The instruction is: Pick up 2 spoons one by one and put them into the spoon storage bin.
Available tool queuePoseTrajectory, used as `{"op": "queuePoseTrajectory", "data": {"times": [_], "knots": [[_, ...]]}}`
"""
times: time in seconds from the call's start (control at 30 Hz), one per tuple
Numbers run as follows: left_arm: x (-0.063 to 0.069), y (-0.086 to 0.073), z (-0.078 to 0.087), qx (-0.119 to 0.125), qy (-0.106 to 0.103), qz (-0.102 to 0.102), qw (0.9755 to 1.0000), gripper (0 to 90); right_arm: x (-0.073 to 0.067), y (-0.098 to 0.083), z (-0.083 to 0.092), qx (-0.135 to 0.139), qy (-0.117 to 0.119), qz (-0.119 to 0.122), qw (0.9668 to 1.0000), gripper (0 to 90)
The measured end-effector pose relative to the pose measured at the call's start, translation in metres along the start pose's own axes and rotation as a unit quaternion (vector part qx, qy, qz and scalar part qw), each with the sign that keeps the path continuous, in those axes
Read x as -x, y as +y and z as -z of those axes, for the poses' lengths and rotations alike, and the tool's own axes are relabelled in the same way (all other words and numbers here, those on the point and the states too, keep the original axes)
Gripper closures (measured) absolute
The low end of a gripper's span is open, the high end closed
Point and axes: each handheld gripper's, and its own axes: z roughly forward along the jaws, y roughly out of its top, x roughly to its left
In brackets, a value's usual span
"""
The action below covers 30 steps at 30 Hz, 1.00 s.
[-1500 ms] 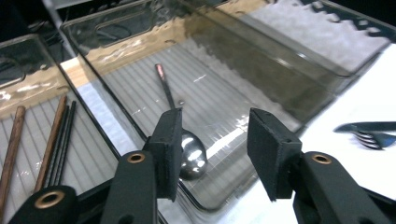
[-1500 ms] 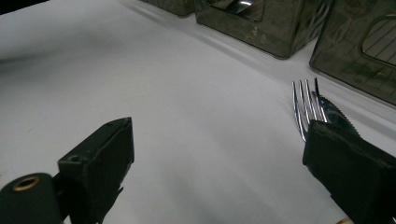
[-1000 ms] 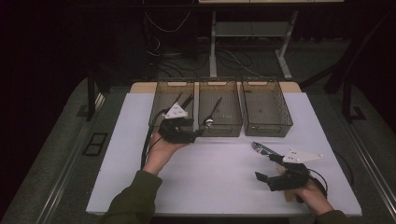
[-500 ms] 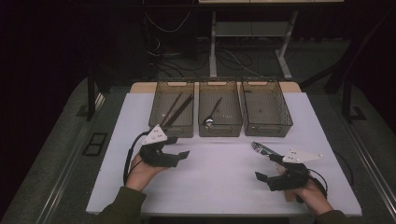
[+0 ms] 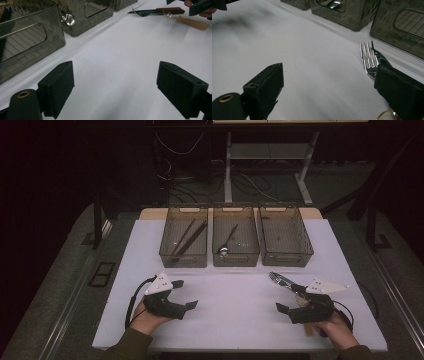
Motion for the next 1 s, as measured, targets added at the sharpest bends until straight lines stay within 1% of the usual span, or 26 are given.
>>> {"op": "queuePoseTrajectory", "data": {"times": [0.1,0.13,0.17,0.23,0.3,0.37,0.43,0.5,0.53,0.57,0.67,0.7,0.73,0.77,0.8,0.83,0.87,0.9,1.0], "knots": [[0.001,-0.003,0.001,-0.004,-0.002,0.001,1.0000,9.5,0.001,0.001,0.003,-0.001,-0.002,0.003,1.0000,9.1],[0.001,-0.004,0.001,-0.002,-0.002,0.000,1.0000,8.4,0.001,0.001,0.003,-0.003,-0.005,0.003,1.0000,9.1],[0.002,-0.005,0.001,-0.003,-0.002,0.002,1.0000,7.5,0.001,0.002,0.003,-0.005,-0.010,0.003,0.9999,9.1],[0.002,-0.007,0.001,-0.005,-0.002,0.008,1.0000,4.1,0.002,0.002,0.005,-0.004,-0.010,0.006,0.9999,9.0],[0.003,-0.008,0.000,-0.009,-0.004,0.011,0.9999,1.6,0.001,0.004,0.006,-0.004,-0.014,0.006,0.9999,9.0],[0.005,-0.009,-0.002,-0.014,-0.001,0.010,0.9999,0.0,0.003,0.005,0.009,0.000,-0.017,0.005,0.9998,9.1],[0.006,-0.009,-0.003,-0.018,0.000,0.008,0.9998,0.0,0.005,0.007,0.012,0.005,-0.023,0.000,0.9997,9.1],[0.007,-0.009,-0.004,-0.020,0.001,0.006,0.9998,0.0,0.008,0.009,0.016,0.009,-0.039,-0.012,0.9991,9.1],[0.007,-0.009,-0.005,-0.022,-0.001,0.005,0.9998,0.0,0.010,0.009,0.018,0.011,-0.036,-0.017,0.9991,9.1],[0.007,-0.008,-0.005,-0.022,-0.002,0.005,0.9997,0.0,0.012,0.009,0.020,0.014,-0.040,-0.016,0.9990,9.1],[0.007,-0.009,-0.005,-0.024,-0.004,0.008,0.9997,0.0,0.019,0.009,0.025,0.009,-0.038,-0.027,0.9989,9.1],[0.007,-0.009,-0.006,-0.024,-0.004,0.009,0.9997,0.0,0.021,0.009,0.026,0.005,-0.041,-0.032,0.9987,9.2],[0.006,-0.009,-0.006,-0.024,-0.004,0.009,0.9997,0.0,0.022,0.010,0.027,0.000,-0.046,-0.035,0.9983,12.4],[0.006,-0.009,-0.005,-0.025,-0.005,0.010,0.9996,0.0,0.024,0.009,0.028,0.000,-0.047,-0.031,0.9984,18.0],[0.006,-0.009,-0.005,-0.024,-0.006,0.010,0.9996,0.0,0.025,0.010,0.029,-0.002,-0.051,-0.035,0.9981,18.9],[0.006,-0.009,-0.006,-0.024,-0.006,0.010,0.9996,0.0,0.026,0.010,0.030,-0.010,-0.056,-0.036,0.9977,22.8],[0.006,-0.009,-0.006,-0.025,-0.007,0.009,0.9996,0.0,0.028,0.009,0.031,-0.009,-0.055,-0.037,0.9978,26.1],[0.006,-0.009,-0.006,-0.026,-0.007,0.008,0.9996,0.0,0.030,0.008,0.031,-0.012,-0.055,-0.043,0.9975,30.3],[0.007,-0.009,-0.006,-0.026,-0.010,0.008,0.9996,0.0,0.034,0.006,0.032,-0.030,-0.055,-0.050,0.9968,38.6]]}}
